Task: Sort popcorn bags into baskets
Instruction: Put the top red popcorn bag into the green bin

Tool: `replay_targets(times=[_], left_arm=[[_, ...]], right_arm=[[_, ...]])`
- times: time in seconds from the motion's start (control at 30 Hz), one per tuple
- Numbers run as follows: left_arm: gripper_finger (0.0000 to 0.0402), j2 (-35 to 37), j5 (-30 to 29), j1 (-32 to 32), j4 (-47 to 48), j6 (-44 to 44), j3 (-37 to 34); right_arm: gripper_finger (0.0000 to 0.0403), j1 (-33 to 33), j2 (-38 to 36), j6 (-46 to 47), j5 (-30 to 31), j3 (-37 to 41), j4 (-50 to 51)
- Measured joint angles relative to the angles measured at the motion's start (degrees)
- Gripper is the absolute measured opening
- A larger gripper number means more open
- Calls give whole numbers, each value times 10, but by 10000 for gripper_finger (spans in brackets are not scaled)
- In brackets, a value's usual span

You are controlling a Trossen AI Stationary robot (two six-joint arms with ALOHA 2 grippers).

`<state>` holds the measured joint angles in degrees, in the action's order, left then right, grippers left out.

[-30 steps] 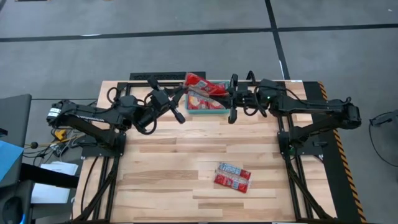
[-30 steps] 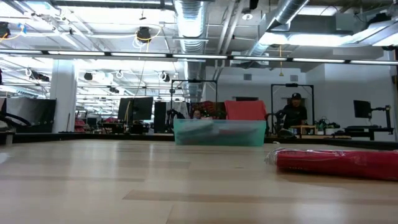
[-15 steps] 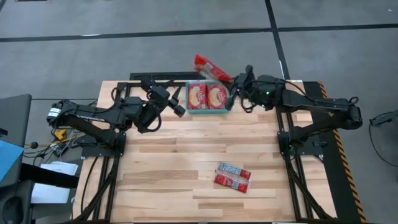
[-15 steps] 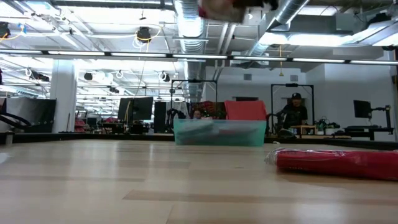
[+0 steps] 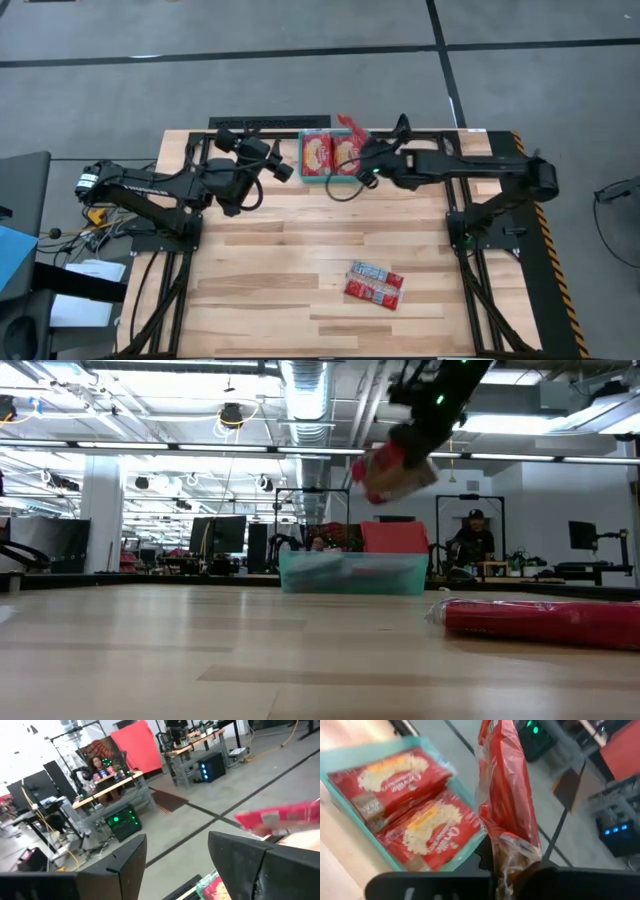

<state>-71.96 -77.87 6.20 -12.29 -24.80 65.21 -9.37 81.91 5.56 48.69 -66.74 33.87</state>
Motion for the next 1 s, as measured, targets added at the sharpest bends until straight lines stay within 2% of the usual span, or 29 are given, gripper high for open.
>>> replay_targets(times=[0.23, 0.43, 0.53, 0.77, 0.9, 1.0], left_arm=[[204, 0, -21, 0, 0, -32, 0], [204, 0, -23, 0, 25, -30, 0], [204, 0, -23, 0, 43, -28, 0], [204, 0, -23, 0, 81, -4, 0], [204, 0, -23, 0, 90, 7, 0], [204, 0, -23, 0, 90, 7, 0]], right_arm=[[26, -4, 108, 43, -11, -1, 20], [42, -37, 187, 107, -24, -35, 110], [44, -47, 221, 107, -28, -61, 130], [47, -49, 270, 83, -81, -124, 140], [73, -58, 272, 81, -147, -135, 131], [115, -64, 271, 79, -181, -135, 125]])
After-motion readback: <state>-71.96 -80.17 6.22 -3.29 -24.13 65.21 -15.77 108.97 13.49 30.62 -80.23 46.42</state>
